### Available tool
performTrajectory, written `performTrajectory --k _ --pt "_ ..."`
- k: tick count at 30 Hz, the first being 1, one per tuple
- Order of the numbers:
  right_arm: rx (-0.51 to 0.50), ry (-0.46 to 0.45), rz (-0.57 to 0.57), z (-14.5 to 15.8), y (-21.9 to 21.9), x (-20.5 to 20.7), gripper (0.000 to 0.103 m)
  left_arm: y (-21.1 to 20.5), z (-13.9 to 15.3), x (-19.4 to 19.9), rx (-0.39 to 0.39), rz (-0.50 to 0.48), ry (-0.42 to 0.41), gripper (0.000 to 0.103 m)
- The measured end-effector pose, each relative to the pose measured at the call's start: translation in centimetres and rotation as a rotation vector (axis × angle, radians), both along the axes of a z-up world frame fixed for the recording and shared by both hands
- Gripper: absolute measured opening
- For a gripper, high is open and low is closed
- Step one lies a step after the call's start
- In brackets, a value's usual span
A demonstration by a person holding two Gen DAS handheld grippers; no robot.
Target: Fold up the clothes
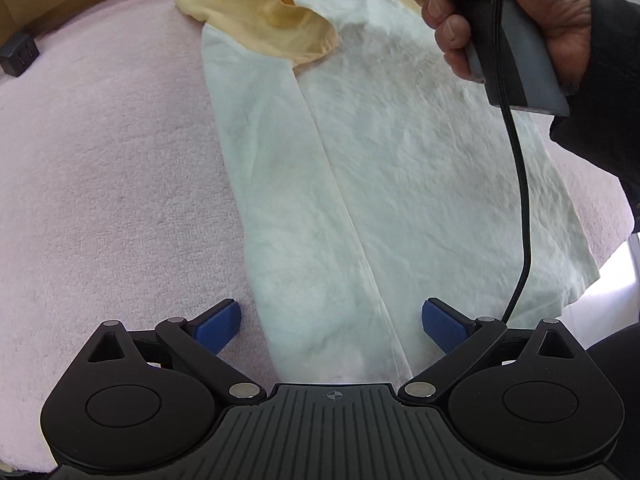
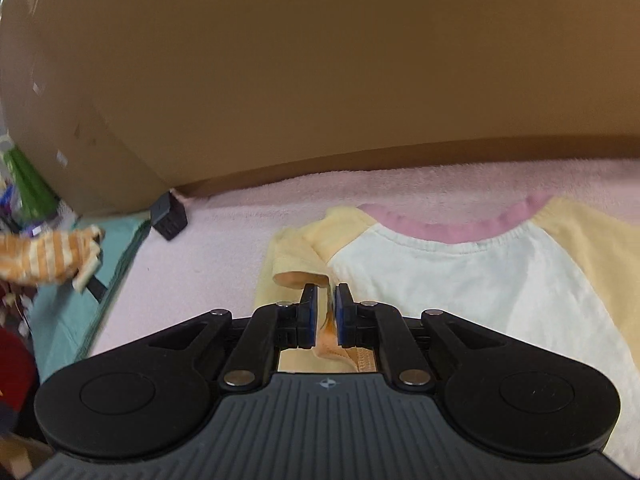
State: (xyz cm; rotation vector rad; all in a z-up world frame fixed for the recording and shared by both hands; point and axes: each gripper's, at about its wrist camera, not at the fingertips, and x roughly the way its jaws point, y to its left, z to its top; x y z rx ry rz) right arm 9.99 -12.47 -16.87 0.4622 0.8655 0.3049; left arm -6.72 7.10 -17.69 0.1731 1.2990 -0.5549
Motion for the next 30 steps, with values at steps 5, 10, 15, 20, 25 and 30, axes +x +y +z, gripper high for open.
performTrajectory --k 5,10,15,20,25,30 --pt "0.07 0.082 -0.124 -1.2 -2.5 -0.3 0.011 -0.1 -0.1 -0.1 0.005 0.001 -0.001 0.103" --pt "-0.046 -0.026 -0.012 0.5 -1.6 -0.6 0.043 -0.2 -0.2 -0.2 0.009 0.008 -0.001 0.103" --pt "-0.191 -0.083 0.105 1.5 -0.2 1.5 0.057 -0.2 -0.2 -0.1 0.007 0.022 0.004 0.103" --pt "-0.172 -0.045 0.109 0.6 -0.4 3.9 0.057 -0.2 0.7 0.3 -0.005 0.055 -0.013 0.103" --pt "-0.139 -0.026 0.108 0.0 -0.3 5.4 0.04 -1.2 0.5 0.2 0.062 0.009 -0.061 0.103" --pt "-0.142 -0.015 0.082 -0.1 -0.1 5.4 0.003 -0.9 -0.2 0.4 0.074 -0.017 -0.034 0.103"
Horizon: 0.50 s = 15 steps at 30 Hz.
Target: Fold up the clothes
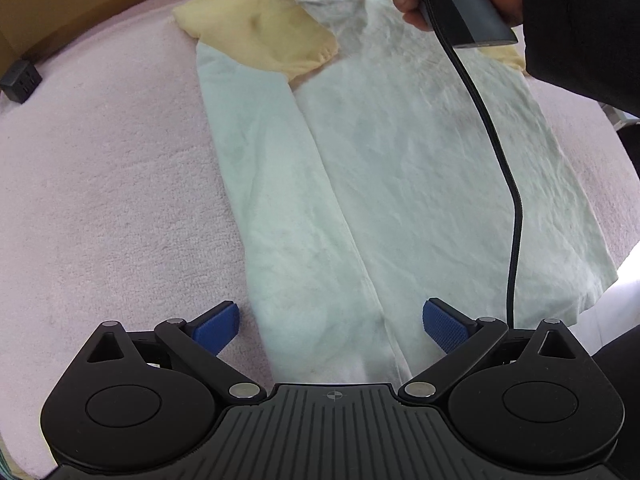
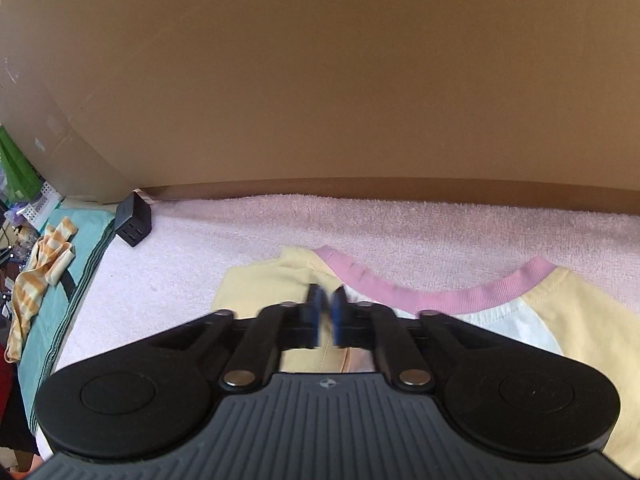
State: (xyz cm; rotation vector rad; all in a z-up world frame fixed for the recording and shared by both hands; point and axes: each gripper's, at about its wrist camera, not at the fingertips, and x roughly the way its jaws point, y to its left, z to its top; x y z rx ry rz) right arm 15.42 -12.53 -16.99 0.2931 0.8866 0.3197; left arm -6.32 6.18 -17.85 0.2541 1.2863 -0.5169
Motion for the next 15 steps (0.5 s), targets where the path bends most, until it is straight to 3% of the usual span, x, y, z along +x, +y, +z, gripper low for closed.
performTrajectory --k 6,15 --pt "0.047 -0.077 -0.158 1.8 -2.1 -2.9 0.002 0.9 -0.3 0.0 -0.003 0.006 0.015 0.103" --pt "0.049 -0.047 -0.306 1.6 -2.9 -5.3 0.003 1.0 -0.5 -0.1 0.013 -0.013 0.014 0.103"
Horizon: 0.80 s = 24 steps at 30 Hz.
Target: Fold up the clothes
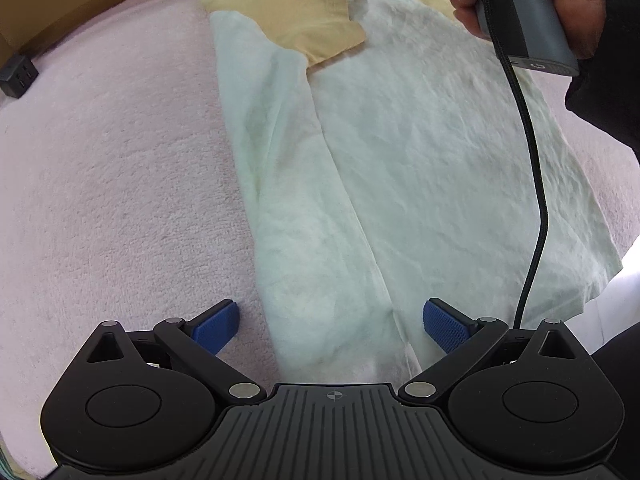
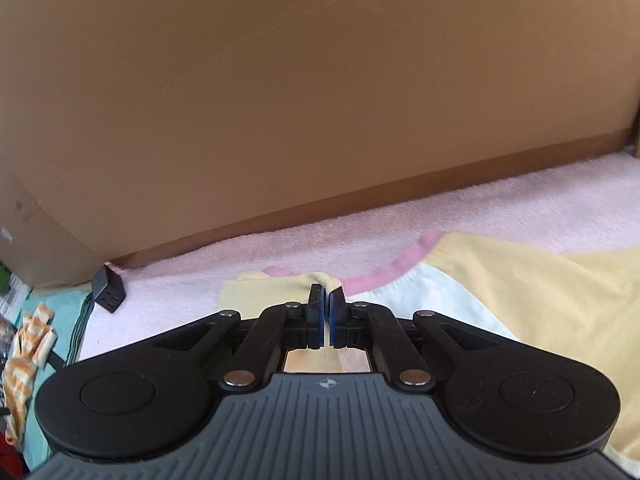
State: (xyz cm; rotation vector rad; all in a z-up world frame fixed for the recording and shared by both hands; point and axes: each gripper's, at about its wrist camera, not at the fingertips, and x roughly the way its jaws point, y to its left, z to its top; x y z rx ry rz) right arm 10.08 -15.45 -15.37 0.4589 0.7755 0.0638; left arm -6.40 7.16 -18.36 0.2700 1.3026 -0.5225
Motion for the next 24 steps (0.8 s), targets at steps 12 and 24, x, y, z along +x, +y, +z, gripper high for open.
performTrajectory --k 12,24 --pt "-0.003 0.114 -0.031 -2.4 -1.4 0.6 0.037 0.6 -0.2 -0.4 0.002 -0.007 -0.002 0.103" --pt "0.263 0.292 0.017 -2.7 -3.3 -4.0 0.033 1.1 -0.2 -1.3 0.014 -0.029 -0.003 0.103"
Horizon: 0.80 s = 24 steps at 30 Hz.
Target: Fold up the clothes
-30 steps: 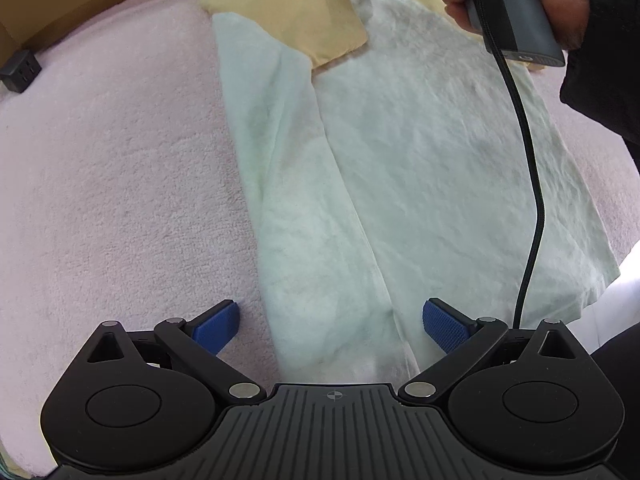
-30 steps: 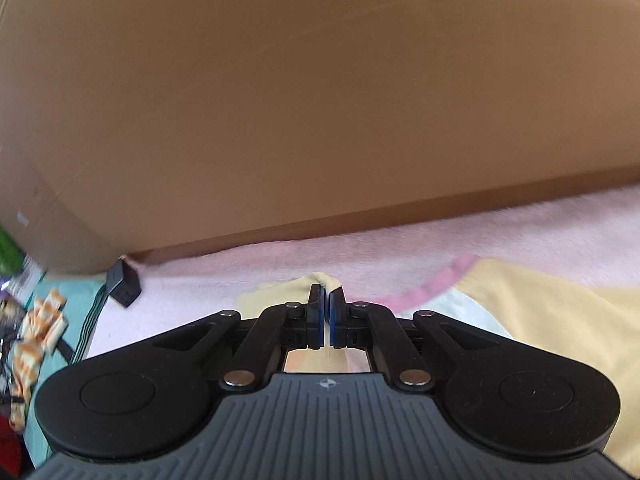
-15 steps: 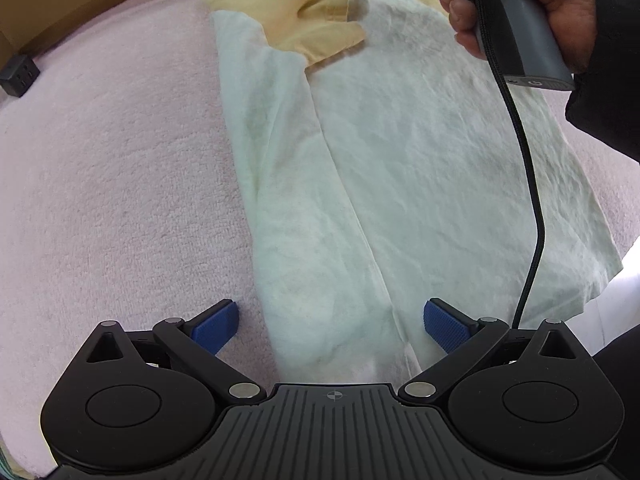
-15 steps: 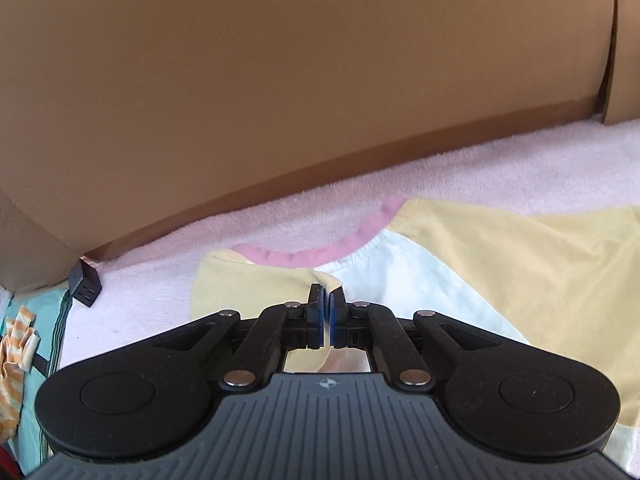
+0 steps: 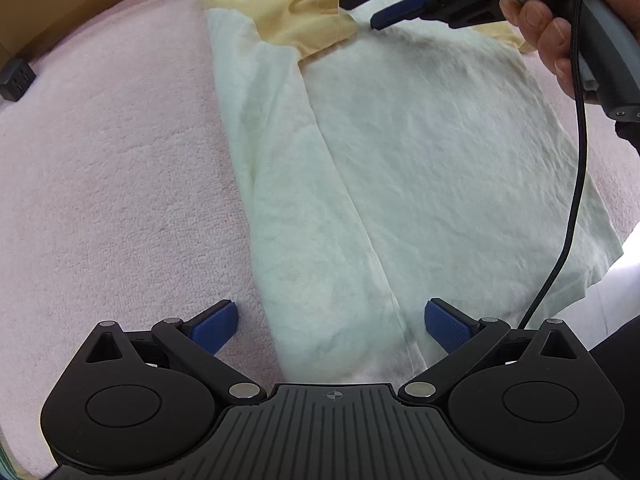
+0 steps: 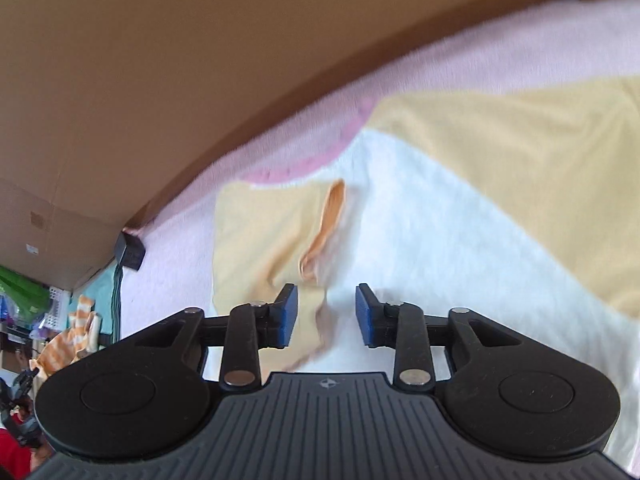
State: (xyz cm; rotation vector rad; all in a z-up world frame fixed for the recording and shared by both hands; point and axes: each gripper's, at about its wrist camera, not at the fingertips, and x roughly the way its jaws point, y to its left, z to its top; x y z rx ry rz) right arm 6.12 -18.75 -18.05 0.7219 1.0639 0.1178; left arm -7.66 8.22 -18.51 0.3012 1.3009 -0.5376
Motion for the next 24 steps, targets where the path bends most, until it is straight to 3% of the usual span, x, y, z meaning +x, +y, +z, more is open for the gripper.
performTrajectory --k 7,9,10,18,22,24 --pt "0.006 0.015 0.035 -0.1 1.8 -0.3 0.026 -0.7 -0.1 0.6 0.01 0.005 -0.001 0.103" --pt "-0.003 0.012 0.056 -0.2 2.4 -0.1 0.007 -0.8 0.3 0.7 0.011 0.009 -0.001 0.103" --pt "-0.003 0.006 0.063 -0.1 2.5 -0.1 0.004 -0.6 0.5 0.2 0.013 0.01 -0.002 0.103" --pt "-0.022 -0.032 0.086 2.0 2.4 -2.9 0.004 0.2 1.3 -1.0 0.033 0.002 -0.014 0.103" --pt "-0.049 0.018 0.085 0.5 2.6 -3.3 0.007 -0.2 1.0 -0.8 0.038 -0.01 -0.009 0.103" --pt "-0.074 0.017 0.096 -0.1 2.9 -3.1 0.004 -0.2 1.1 -1.0 0.039 -0.023 0.0 0.103"
